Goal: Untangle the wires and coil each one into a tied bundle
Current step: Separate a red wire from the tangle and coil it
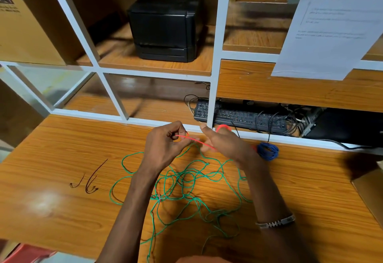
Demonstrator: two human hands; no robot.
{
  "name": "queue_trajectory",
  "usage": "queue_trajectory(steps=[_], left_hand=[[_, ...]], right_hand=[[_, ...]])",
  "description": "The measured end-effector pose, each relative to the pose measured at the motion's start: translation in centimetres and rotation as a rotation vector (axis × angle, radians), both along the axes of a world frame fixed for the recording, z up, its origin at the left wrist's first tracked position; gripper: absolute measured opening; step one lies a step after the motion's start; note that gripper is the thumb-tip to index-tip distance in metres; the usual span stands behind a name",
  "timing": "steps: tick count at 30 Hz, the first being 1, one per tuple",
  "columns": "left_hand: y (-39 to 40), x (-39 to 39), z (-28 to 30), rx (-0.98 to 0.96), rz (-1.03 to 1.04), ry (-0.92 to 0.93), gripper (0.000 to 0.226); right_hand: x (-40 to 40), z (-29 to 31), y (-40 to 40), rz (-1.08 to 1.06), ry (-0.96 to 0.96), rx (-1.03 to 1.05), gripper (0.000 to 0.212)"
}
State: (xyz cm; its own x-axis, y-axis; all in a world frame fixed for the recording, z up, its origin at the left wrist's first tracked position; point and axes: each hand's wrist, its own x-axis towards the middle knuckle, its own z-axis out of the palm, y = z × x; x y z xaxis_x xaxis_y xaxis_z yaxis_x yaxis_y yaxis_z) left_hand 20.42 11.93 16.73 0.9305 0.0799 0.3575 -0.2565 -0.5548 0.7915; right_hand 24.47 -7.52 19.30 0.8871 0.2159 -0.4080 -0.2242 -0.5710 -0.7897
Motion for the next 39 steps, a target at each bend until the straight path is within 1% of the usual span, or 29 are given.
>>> queue_trajectory(steps=[2, 4, 6, 8, 10, 12, 14, 16, 17, 19, 21, 22, 23, 24, 26, 28, 30, 31, 33, 35, 37, 39], left_hand=[[0.4, 0.3, -0.2, -0.017, 0.022, -0.007, 0.048], [0.8, 0.5, -0.5, -0.019, 0.045, -0.004, 0.050], [1.0, 0.6, -0.9, -0.006, 0.060, -0.005, 0.049], [0.9, 0.7, -1.2, 0.020, 0.063, -0.018, 0.047], [0.7, 0.7, -1.3, 0.017, 0.072, -0.028, 0.047], [0.7, 0.7, -1.3, -0.008, 0.098, -0.030, 0.047], [1.1, 0.8, -1.1, -0.020, 0.137, -0.039, 0.047], [1.6, 0.8, -1.0, -0.019, 0.188, -0.071, 0.045], [1.9, 0.9, -0.8, -0.026, 0.205, -0.084, 0.044], [2.1, 1.0, -0.7, -0.040, 0.233, -0.101, 0.042], [1.9, 0.8, -0.3, -0.027, 0.264, -0.105, 0.043], [1.7, 0.6, -0.2, -0.029, 0.263, -0.106, 0.045], [1.4, 0.4, -0.1, -0.049, 0.247, -0.103, 0.046], [1.0, 0.1, -0.1, -0.091, 0.212, -0.098, 0.048], [0.1, -0.5, 0.1, -0.158, 0.116, -0.090, 0.049], [-0.5, -0.9, 0.5, -0.130, 0.058, -0.094, 0.050], [-0.8, -0.9, 1.0, -0.099, 0.033, -0.115, 0.050], [-0.9, -0.9, 1.3, -0.092, 0.034, -0.126, 0.051], [-0.8, -0.7, 1.6, -0.076, 0.069, -0.136, 0.051], [-0.6, -0.6, 1.6, -0.051, 0.121, -0.145, 0.049], [-0.1, -0.4, 1.4, -0.053, 0.157, -0.155, 0.043], [0.3, -0.4, 1.3, -0.076, 0.169, -0.151, 0.037]], right_hand=[[-0.9, 0.2, -0.2, 0.158, 0.178, 0.091, 0.089], [-1.6, 0.4, -0.6, 0.340, 0.303, 0.129, 0.110], [-2.0, 0.6, -1.0, 0.523, 0.392, 0.200, 0.120], [-2.0, 0.9, -1.5, 0.686, 0.509, 0.378, 0.117], [-1.8, 1.1, -2.0, 0.777, 0.539, 0.617, 0.109], [-1.6, 1.2, -2.6, 0.757, 0.491, 0.890, 0.098], [-1.4, 1.3, -3.0, 0.741, 0.449, 1.236, 0.092], [-1.1, 1.5, -3.3, 0.773, 0.479, 1.563, 0.088], [-1.1, 1.9, -3.5, 0.767, 0.492, 1.688, 0.086], [-0.9, 2.3, -3.7, 0.640, 0.448, 1.879, 0.075], [-0.8, 2.7, -4.0, 0.392, 0.294, 2.065, 0.048], [-0.5, 2.8, -4.2, 0.227, 0.232, 2.134, 0.042], [-0.2, 3.0, -4.4, 0.078, 0.202, 2.163, 0.048], [-0.1, 3.3, -4.5, -0.026, 0.191, 2.183, 0.055], [0.3, 3.7, -4.4, -0.216, 0.137, 2.064, 0.060], [0.7, 3.6, -3.8, -0.351, 0.036, 1.786, 0.062], [1.1, 2.9, -2.7, -0.407, -0.051, 1.456, 0.068], [1.2, 2.4, -2.1, -0.414, -0.041, 1.322, 0.069], [1.0, 1.9, -1.0, -0.366, 0.043, 1.091, 0.071], [0.3, 1.8, -0.3, -0.232, 0.163, 0.887, 0.072], [-0.4, 1.6, 0.0, -0.055, 0.272, 0.781, 0.077], [-1.0, 1.4, 0.2, 0.126, 0.317, 0.666, 0.088]])
